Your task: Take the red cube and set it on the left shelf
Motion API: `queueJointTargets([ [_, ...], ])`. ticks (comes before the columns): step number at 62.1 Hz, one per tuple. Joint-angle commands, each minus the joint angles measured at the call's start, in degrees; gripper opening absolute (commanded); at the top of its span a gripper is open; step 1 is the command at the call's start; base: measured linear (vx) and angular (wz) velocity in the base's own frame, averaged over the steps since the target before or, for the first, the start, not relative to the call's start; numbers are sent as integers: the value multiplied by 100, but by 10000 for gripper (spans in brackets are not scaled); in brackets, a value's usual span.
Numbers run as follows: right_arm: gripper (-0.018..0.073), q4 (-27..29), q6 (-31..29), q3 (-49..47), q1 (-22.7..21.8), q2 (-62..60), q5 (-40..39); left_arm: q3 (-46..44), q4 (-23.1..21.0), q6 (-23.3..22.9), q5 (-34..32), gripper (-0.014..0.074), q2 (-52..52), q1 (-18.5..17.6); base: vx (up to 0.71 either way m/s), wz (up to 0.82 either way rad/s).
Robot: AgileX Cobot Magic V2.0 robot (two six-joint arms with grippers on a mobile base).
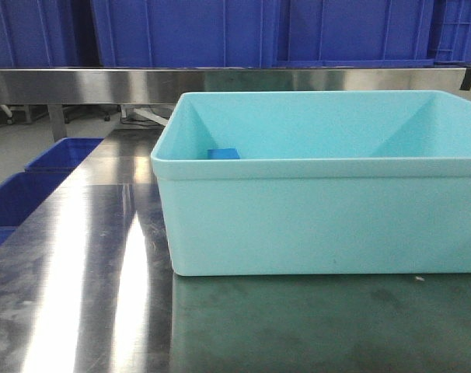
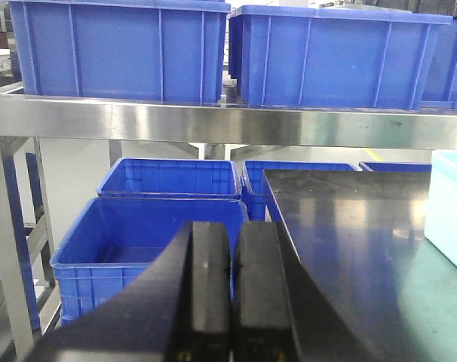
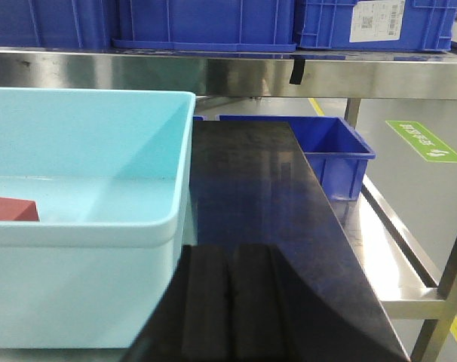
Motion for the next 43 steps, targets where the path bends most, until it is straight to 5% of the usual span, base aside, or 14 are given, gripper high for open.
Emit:
queueJointTargets([
  [1,49,-56,-9,-142,-18,-99,-872,136,-8,-1,-488,101,-83,-28,0,0],
  [25,49,-56,-9,-523,-18,-99,-1747,136,-8,-1,-488,101,-83,-28,0,0],
  [43,49,364,-9,-2728,-18,851,290,136,-8,-1,-488,101,-83,-28,0,0],
])
